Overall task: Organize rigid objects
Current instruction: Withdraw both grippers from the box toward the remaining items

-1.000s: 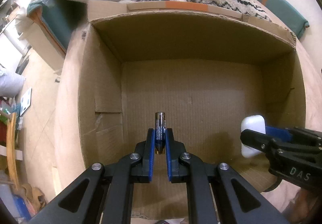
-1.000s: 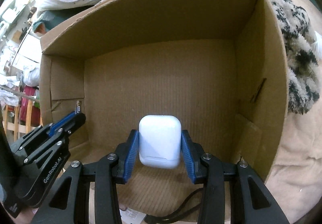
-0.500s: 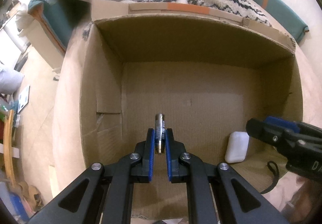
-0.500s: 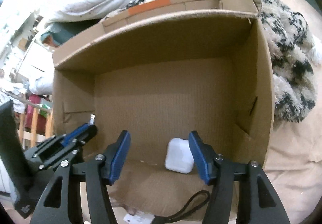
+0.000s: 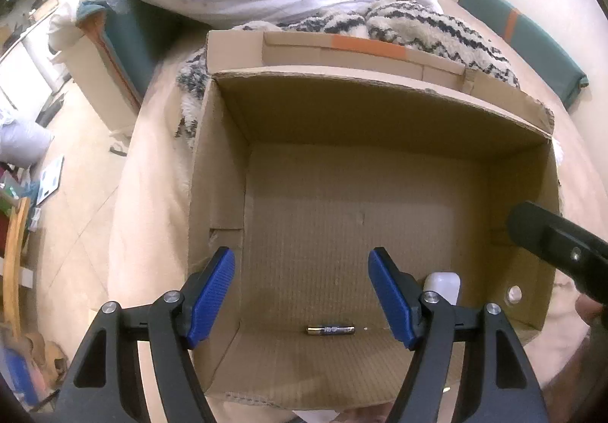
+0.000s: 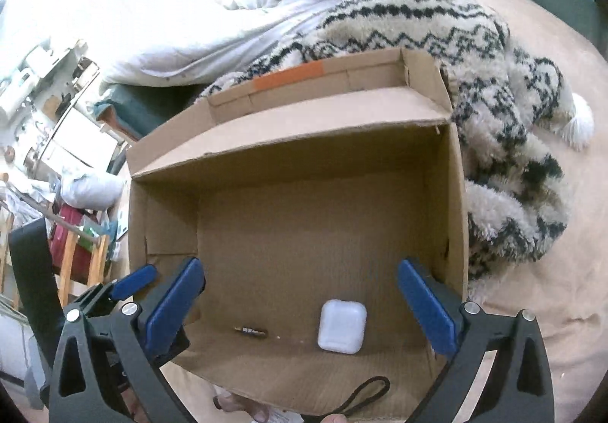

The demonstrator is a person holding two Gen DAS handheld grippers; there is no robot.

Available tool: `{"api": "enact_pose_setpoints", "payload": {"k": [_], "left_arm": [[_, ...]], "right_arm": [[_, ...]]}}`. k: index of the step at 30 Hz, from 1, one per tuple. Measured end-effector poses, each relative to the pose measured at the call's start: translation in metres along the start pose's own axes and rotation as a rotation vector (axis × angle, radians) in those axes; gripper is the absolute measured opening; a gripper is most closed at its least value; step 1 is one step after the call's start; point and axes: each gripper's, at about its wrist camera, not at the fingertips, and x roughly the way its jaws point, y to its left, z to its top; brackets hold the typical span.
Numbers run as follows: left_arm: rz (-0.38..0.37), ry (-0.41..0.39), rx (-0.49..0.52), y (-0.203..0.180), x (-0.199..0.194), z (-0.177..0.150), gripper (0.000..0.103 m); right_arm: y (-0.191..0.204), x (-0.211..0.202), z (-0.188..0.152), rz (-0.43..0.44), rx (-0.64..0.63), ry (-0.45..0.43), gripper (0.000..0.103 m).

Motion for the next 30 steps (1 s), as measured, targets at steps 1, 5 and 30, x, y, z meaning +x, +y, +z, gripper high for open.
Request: {"api": "enact_pose_setpoints", "payload": {"k": [1, 5, 30], "left_arm": [[-0.002, -0.003, -0.004, 0.001, -0.002, 0.000, 0.070], [-0.006, -0.043, -0.012, 0.003, -0.014, 0.003, 0.070], [0.017, -0.087, -0.102, 0.060, -0.107, -0.052, 0.070]], "right_arm": [[0.001, -0.003, 0.000, 0.000, -0.008, -0.012, 0.103], [0.005, -0.011, 0.002, 0.008, -0.006, -0.032, 0.103], [0.012, -0.088, -0.064, 0.044, -0.067, -0.026, 0.103]]}}
